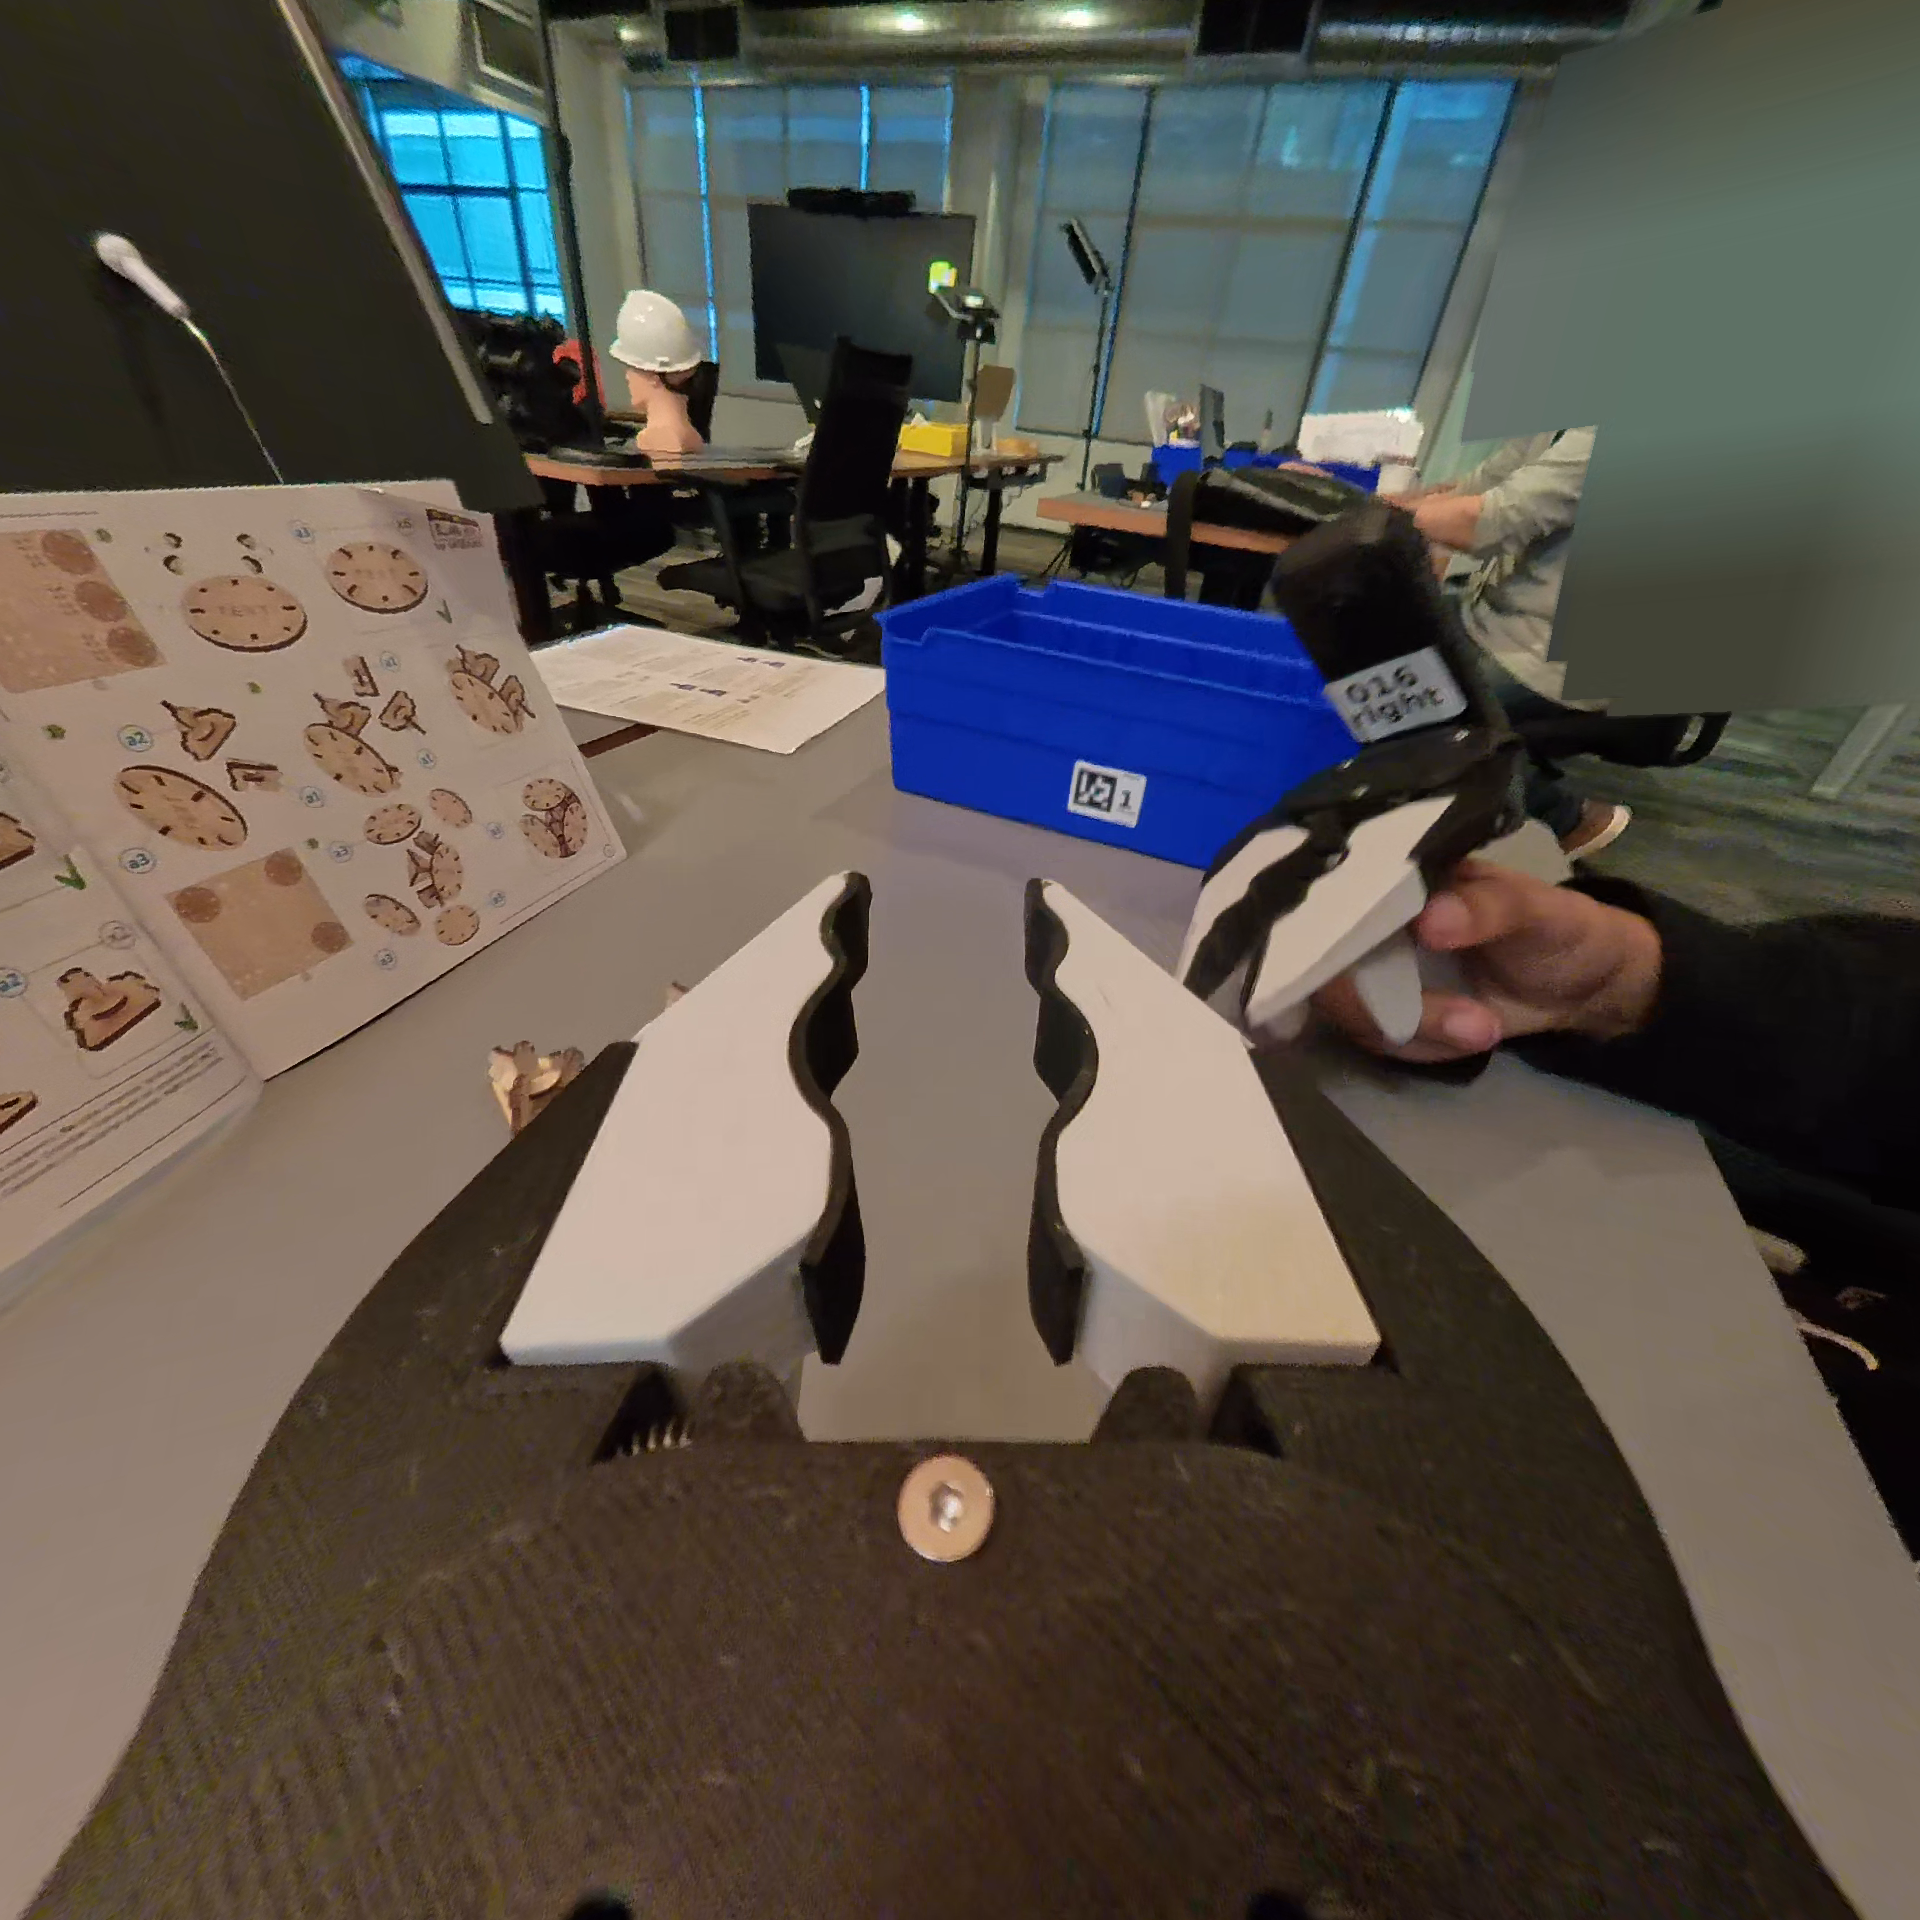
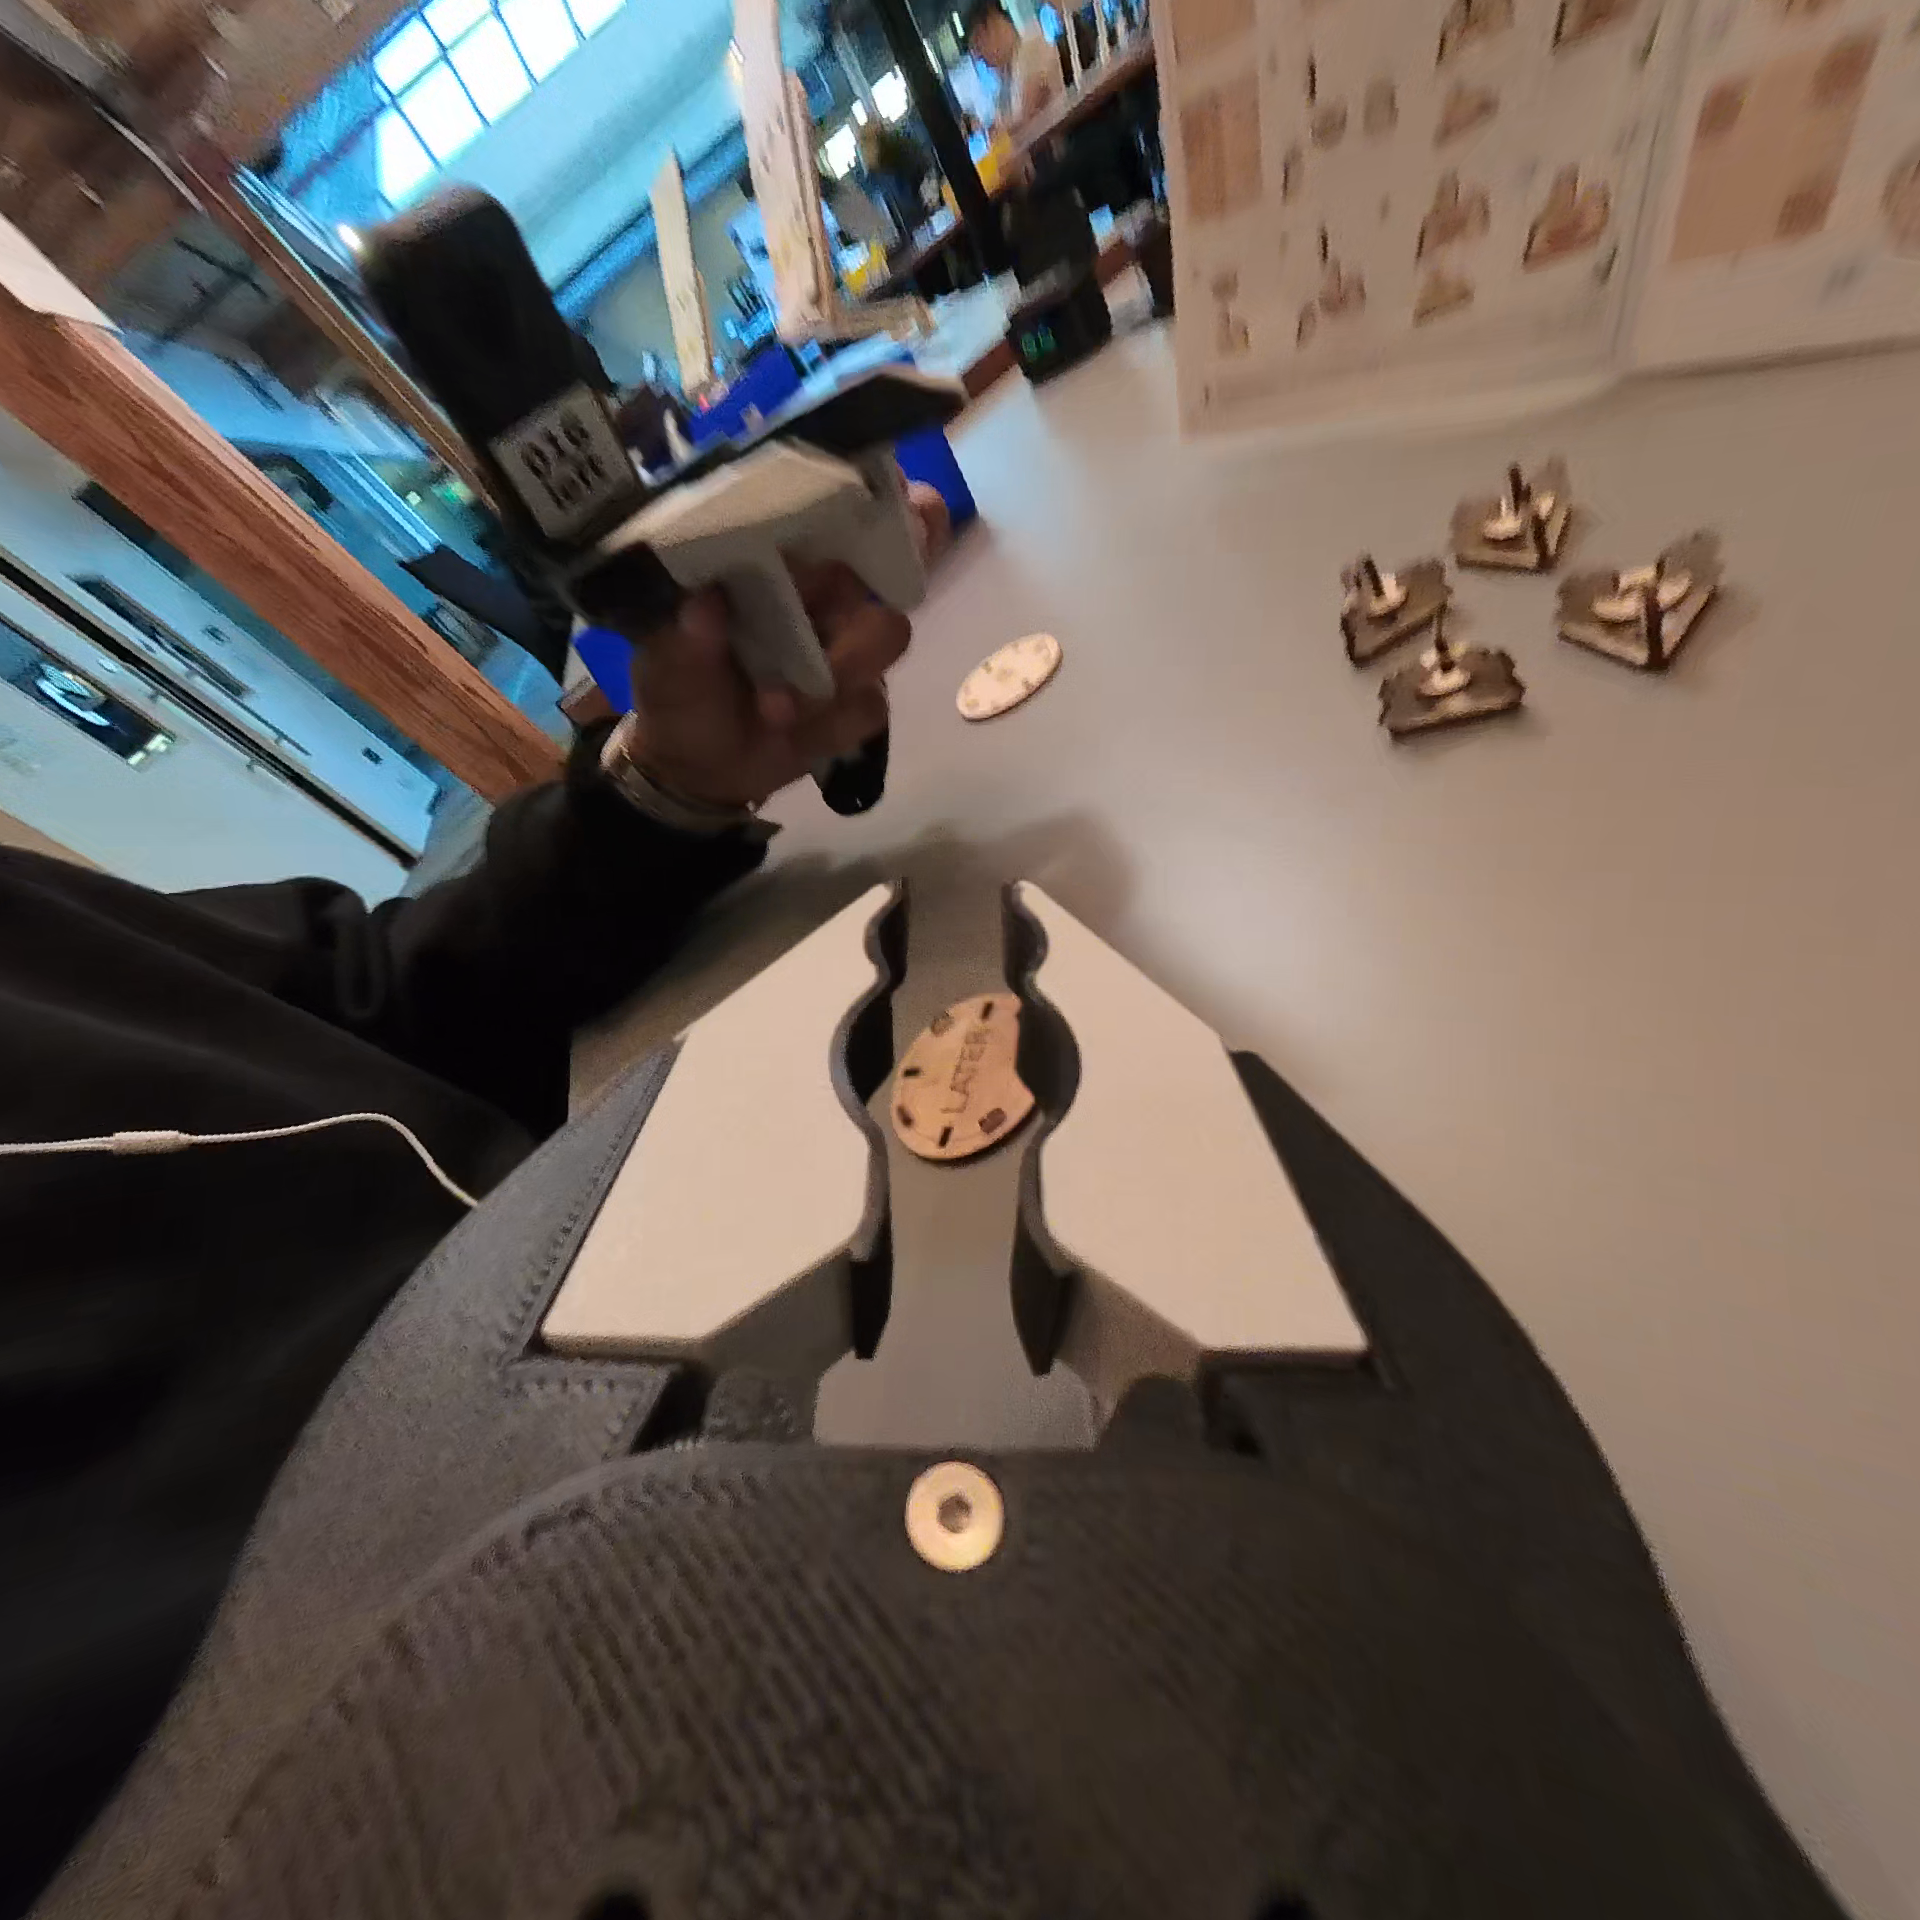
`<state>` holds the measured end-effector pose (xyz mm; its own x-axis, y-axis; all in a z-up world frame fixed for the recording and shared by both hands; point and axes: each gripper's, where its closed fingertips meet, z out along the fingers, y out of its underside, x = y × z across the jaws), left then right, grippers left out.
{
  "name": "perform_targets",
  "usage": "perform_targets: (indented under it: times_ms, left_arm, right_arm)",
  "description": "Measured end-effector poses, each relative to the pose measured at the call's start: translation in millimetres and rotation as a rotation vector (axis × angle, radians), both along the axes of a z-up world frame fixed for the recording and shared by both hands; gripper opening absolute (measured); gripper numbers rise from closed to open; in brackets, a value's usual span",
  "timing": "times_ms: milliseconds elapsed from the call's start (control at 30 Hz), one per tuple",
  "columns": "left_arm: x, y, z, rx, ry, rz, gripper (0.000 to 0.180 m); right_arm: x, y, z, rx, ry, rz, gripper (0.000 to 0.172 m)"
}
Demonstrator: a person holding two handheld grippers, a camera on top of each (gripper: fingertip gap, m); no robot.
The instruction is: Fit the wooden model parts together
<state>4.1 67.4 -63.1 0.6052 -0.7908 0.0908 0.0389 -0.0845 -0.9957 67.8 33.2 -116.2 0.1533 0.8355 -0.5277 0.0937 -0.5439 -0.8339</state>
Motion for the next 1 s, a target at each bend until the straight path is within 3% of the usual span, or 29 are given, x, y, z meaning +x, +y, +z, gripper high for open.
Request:
perform_targets:
  times_ms: [167, 333, 700, 767, 867, 1000]
  left_arm:
    - [6.3, -2.9, -10.5, 0.014, 0.062, 0.010, 0.024]
    - [7.5, -1.8, -12.1, 0.009, 0.058, 0.016, 0.023]
    - [11.3, -6.1, -10.9, 0.057, 0.098, 0.030, 0.020]
    - [23.3, -24.1, -13.6, 0.159, 0.188, -0.047, 0.025]
    - [35.7, -46.5, -23.8, 0.296, 0.344, -0.094, 0.017]
    - [39.9, -59.4, -35.9, 0.378, 0.452, -0.090, 0.005]
  right_arm:
    - [7.7, -13.3, 25.4, 0.207, 0.109, -0.009, 0.008]
    - [-0.3, -15.5, 19.6, 0.351, 0.020, -0.027, 0.005]
    - [6.6, -0.5, 10.3, 0.484, -0.099, -0.106, 0.008]
    - [10.4, 4.6, -0.9, 0.493, -0.176, -0.051, 0.008]
    - [11.0, 5.0, -17.7, 0.518, -0.324, 0.079, 0.009]
    - [-6.8, 0.1, -12.4, 0.582, -0.335, 0.202, 0.006]
